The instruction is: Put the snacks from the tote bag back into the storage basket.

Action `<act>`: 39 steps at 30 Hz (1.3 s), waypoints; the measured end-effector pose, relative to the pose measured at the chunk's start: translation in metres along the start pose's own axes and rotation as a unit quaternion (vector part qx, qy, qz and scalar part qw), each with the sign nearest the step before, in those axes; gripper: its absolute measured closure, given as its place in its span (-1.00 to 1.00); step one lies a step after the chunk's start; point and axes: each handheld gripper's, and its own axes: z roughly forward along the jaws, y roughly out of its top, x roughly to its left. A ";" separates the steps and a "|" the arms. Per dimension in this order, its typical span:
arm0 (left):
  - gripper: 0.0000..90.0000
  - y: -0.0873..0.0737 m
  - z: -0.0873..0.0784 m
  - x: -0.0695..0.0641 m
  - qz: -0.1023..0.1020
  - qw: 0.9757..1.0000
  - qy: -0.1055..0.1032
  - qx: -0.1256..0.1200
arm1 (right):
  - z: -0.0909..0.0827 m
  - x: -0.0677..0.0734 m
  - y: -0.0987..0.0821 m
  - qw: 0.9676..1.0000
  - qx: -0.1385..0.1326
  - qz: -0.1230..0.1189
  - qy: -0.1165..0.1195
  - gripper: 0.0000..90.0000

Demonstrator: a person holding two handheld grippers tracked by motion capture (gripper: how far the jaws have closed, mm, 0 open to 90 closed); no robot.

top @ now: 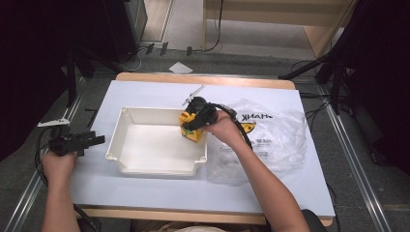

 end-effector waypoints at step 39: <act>-0.46 0.007 0.010 0.000 -0.002 1.000 -0.010 0.004 | -0.057 0.007 -0.003 0.999 -0.035 -0.002 0.002 -0.25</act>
